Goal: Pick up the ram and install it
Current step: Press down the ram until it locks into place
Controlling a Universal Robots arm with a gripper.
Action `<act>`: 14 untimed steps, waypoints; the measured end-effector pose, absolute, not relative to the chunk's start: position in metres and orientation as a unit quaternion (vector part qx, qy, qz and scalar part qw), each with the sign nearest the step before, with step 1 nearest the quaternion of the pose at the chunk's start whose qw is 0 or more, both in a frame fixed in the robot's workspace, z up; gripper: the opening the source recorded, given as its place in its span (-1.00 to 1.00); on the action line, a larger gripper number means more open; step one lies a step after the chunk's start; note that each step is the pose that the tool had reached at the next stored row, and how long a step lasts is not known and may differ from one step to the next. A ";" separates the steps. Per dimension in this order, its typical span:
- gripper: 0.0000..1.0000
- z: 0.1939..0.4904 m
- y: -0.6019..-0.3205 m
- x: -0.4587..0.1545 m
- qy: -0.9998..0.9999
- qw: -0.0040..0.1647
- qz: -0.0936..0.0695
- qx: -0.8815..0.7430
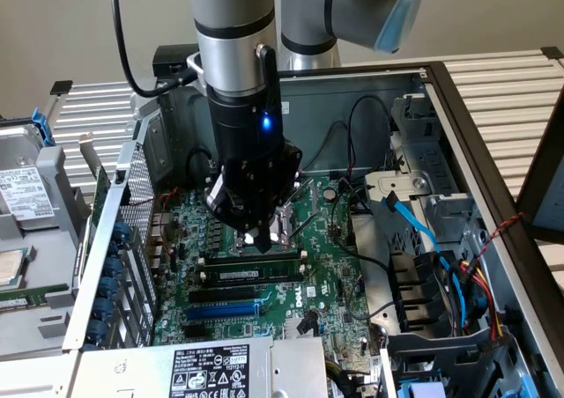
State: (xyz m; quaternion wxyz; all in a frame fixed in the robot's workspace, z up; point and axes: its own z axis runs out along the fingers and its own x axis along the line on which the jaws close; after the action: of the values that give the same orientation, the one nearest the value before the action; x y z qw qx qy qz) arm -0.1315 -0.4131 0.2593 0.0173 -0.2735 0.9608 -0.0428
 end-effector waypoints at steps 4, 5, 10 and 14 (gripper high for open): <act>-0.80 0.259 -0.413 -0.131 0.967 0.017 -0.042 -0.250; -0.80 0.259 -0.413 -0.131 0.969 0.017 -0.042 -0.245; -0.80 0.259 -0.413 -0.132 0.975 0.016 -0.040 -0.216; -0.80 0.259 -0.413 -0.131 0.980 0.015 -0.039 -0.193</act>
State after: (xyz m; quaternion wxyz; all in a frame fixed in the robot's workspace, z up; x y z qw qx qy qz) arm -0.1315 -0.4130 0.2593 0.0151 -0.1925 0.9804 -0.0392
